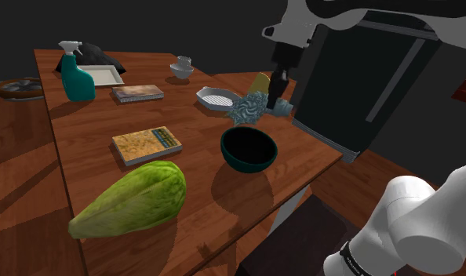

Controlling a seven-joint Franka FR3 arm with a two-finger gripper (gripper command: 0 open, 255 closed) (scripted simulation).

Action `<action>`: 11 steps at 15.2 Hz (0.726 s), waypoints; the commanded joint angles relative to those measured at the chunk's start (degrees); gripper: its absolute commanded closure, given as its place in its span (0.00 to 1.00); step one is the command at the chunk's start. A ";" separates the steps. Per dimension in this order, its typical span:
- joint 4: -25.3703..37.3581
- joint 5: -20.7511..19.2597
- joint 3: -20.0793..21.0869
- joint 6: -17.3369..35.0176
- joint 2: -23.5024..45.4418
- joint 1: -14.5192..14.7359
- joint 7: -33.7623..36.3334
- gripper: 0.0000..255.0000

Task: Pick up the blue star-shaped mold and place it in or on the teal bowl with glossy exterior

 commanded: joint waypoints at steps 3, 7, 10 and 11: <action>-2.66 0.14 0.49 2.21 -0.57 0.18 0.52 1.00; -5.96 0.14 0.48 5.24 -0.81 0.12 0.16 1.00; -8.32 0.15 0.46 7.52 -0.88 0.09 -0.11 1.00; -9.08 0.16 0.45 8.28 -0.88 0.08 -0.21 1.00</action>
